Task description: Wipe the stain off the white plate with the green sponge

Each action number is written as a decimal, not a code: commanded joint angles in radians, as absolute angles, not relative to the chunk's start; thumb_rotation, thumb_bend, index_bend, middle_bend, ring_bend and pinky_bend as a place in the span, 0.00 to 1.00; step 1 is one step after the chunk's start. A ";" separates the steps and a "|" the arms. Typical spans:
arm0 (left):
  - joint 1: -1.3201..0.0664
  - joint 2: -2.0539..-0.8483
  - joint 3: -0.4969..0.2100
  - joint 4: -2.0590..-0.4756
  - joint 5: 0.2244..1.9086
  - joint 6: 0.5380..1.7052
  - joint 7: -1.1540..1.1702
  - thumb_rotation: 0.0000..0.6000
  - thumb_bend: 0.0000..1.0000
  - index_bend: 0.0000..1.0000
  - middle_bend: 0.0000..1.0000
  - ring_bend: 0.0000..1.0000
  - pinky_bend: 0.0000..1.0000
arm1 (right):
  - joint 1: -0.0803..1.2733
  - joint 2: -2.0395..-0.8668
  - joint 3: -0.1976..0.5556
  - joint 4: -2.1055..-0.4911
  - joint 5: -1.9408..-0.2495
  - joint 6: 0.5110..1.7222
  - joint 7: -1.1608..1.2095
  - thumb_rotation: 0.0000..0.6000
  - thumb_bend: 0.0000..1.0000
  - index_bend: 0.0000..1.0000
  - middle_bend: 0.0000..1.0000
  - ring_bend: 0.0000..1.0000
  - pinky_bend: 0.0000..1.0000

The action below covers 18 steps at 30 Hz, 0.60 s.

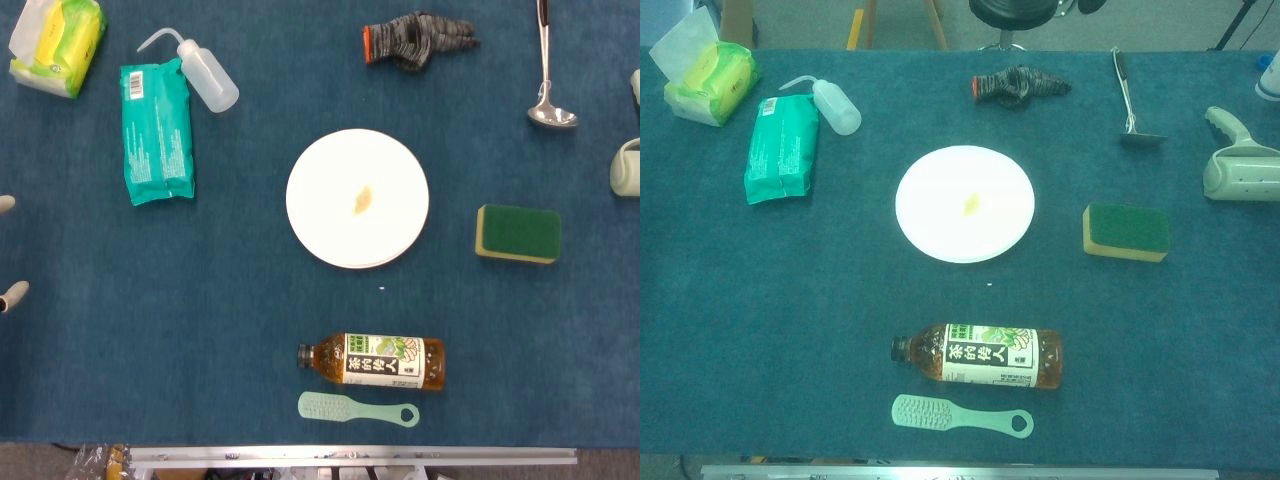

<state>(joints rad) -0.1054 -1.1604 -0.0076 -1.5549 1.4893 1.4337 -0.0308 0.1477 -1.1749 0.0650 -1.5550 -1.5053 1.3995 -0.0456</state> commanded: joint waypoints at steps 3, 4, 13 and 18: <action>-0.107 -1.160 -0.008 -1.557 1.490 1.431 -0.030 1.00 0.11 0.23 0.02 0.05 0.26 | 0.145 -1.176 0.064 -1.554 -1.500 1.401 -0.045 1.00 0.07 0.57 0.40 0.27 0.30; -0.106 -1.160 -0.008 -1.557 1.490 1.431 -0.029 1.00 0.11 0.23 0.02 0.05 0.26 | 0.145 -1.176 0.064 -1.554 -1.501 1.402 -0.045 1.00 0.07 0.57 0.40 0.27 0.30; -0.104 -1.159 -0.010 -1.560 1.484 1.428 -0.025 1.00 0.11 0.23 0.02 0.05 0.26 | 0.150 -1.166 0.055 -1.553 -1.519 1.398 -0.028 1.00 0.07 0.56 0.40 0.27 0.30; -0.105 -1.163 -0.009 -1.557 1.481 1.422 -0.027 1.00 0.11 0.23 0.02 0.05 0.26 | 0.156 -1.160 0.046 -1.550 -1.525 1.383 -0.017 1.00 0.07 0.46 0.40 0.27 0.30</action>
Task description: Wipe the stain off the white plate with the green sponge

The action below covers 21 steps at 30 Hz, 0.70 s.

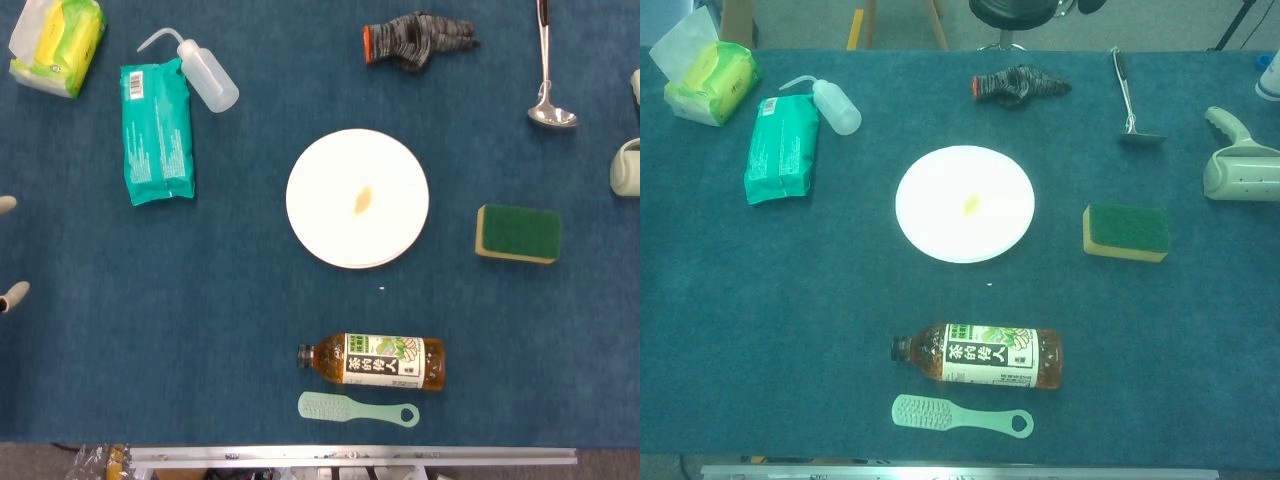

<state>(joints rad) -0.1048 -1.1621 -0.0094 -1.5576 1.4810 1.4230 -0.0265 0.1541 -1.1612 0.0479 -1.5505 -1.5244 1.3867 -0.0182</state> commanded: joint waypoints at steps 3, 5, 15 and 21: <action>-0.104 -1.165 -0.008 -1.553 1.480 1.421 -0.029 1.00 0.11 0.23 0.02 0.05 0.26 | 0.160 -1.162 0.046 -1.549 -1.524 1.376 -0.020 1.00 0.06 0.44 0.40 0.27 0.29; -0.103 -1.165 -0.009 -1.553 1.480 1.422 -0.030 1.00 0.11 0.23 0.02 0.05 0.26 | 0.163 -1.162 0.045 -1.550 -1.523 1.372 -0.023 1.00 0.06 0.44 0.40 0.27 0.29; -0.102 -1.170 -0.006 -1.546 1.477 1.414 -0.038 1.00 0.11 0.23 0.02 0.05 0.26 | 0.177 -1.171 0.044 -1.549 -1.510 1.343 -0.035 1.00 0.06 0.44 0.40 0.27 0.29; -0.102 -1.175 -0.005 -1.538 1.477 1.410 -0.043 1.00 0.11 0.23 0.02 0.05 0.26 | 0.187 -1.167 0.034 -1.570 -1.507 1.316 -0.058 1.00 0.03 0.39 0.38 0.27 0.28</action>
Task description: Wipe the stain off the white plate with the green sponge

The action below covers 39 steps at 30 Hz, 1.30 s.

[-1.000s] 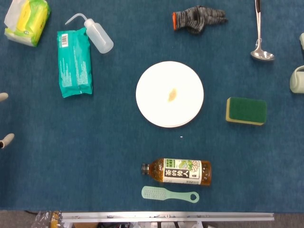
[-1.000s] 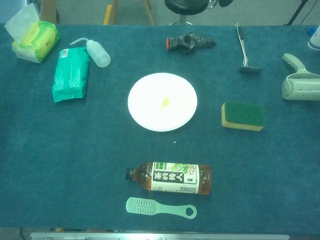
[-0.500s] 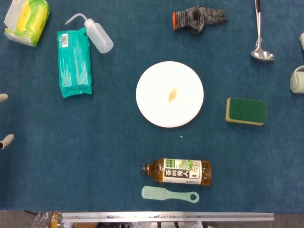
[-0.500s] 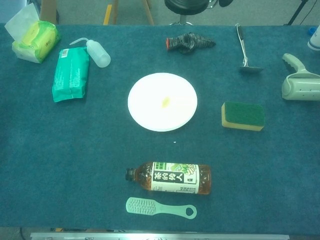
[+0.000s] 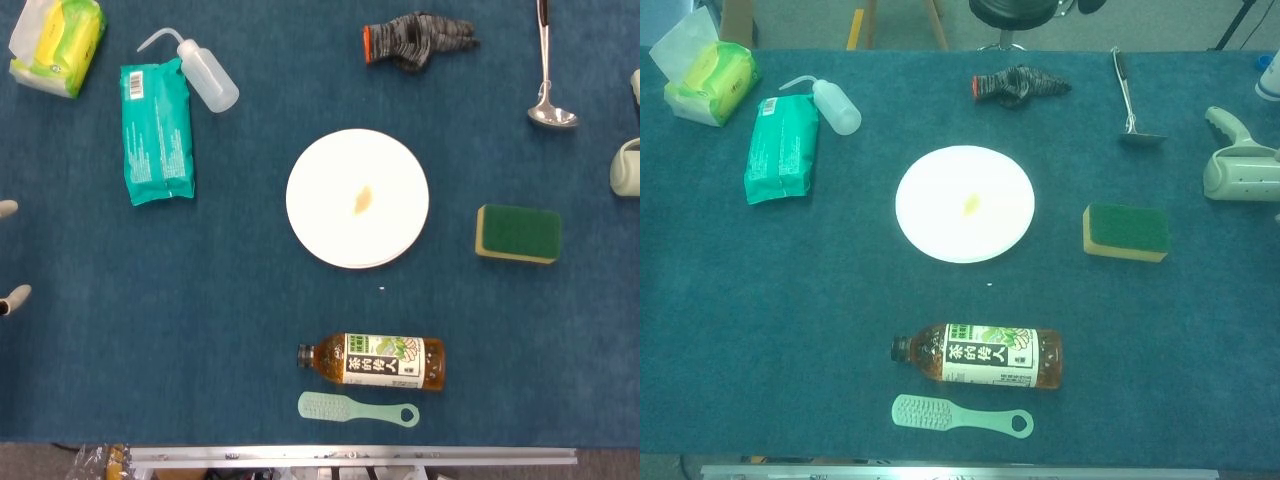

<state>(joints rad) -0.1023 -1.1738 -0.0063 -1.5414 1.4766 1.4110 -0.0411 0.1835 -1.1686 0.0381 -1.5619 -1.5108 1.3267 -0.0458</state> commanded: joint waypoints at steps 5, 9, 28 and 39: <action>-0.101 -1.181 -0.003 -1.527 1.475 1.406 -0.056 1.00 0.11 0.23 0.03 0.05 0.26 | 0.194 -1.173 0.026 -1.591 -1.481 1.280 -0.110 1.00 0.00 0.33 0.33 0.23 0.27; -0.099 -1.185 -0.002 -1.514 1.474 1.403 -0.069 1.00 0.11 0.23 0.03 0.05 0.26 | 0.204 -1.188 0.021 -1.592 -1.452 1.244 -0.173 1.00 0.00 0.29 0.30 0.19 0.23; -0.094 -1.212 0.008 -1.447 1.484 1.395 -0.141 1.00 0.11 0.23 0.03 0.06 0.26 | 0.304 -1.308 0.046 -1.515 -1.378 1.094 -0.232 1.00 0.00 0.17 0.21 0.11 0.19; -0.094 -1.222 0.009 -1.427 1.485 1.389 -0.165 1.00 0.11 0.23 0.03 0.06 0.26 | 0.351 -1.356 0.042 -1.499 -1.410 1.060 -0.195 1.00 0.00 0.17 0.21 0.11 0.19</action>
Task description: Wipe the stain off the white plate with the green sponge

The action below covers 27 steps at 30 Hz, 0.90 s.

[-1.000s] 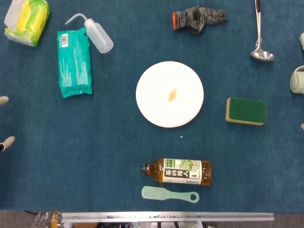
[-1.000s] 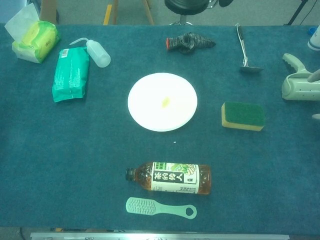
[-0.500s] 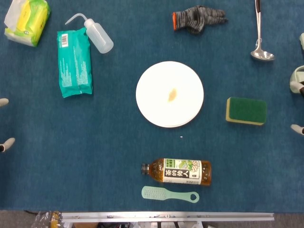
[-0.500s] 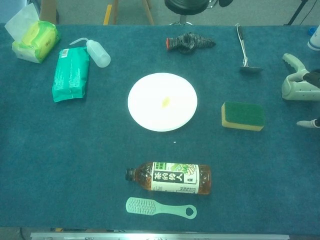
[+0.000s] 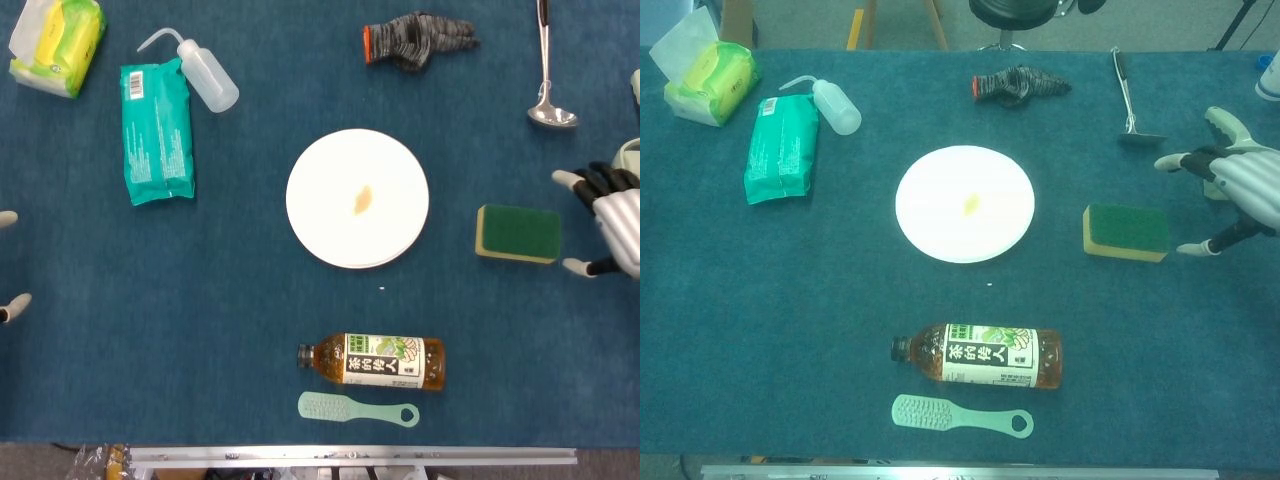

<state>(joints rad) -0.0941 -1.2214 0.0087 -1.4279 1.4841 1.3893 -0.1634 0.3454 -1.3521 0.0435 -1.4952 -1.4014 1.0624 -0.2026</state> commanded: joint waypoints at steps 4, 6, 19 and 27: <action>-0.095 -1.224 0.008 -1.426 1.484 1.387 -0.167 1.00 0.11 0.23 0.03 0.06 0.26 | 0.362 -1.356 0.034 -1.516 -1.431 1.061 -0.186 1.00 0.00 0.17 0.21 0.11 0.19; -0.096 -1.225 0.008 -1.425 1.486 1.386 -0.169 1.00 0.11 0.23 0.03 0.06 0.26 | 0.366 -1.357 0.028 -1.522 -1.435 1.057 -0.193 1.00 0.00 0.17 0.21 0.11 0.19; -0.096 -1.236 0.009 -1.411 1.482 1.379 -0.183 1.00 0.11 0.23 0.03 0.06 0.26 | 0.370 -1.364 0.004 -1.518 -1.408 1.041 -0.254 1.00 0.00 0.17 0.21 0.11 0.19; -0.096 -1.243 0.011 -1.401 1.484 1.375 -0.192 1.00 0.11 0.23 0.03 0.06 0.26 | 0.370 -1.378 0.001 -1.491 -1.386 1.034 -0.253 1.00 0.00 0.17 0.21 0.11 0.19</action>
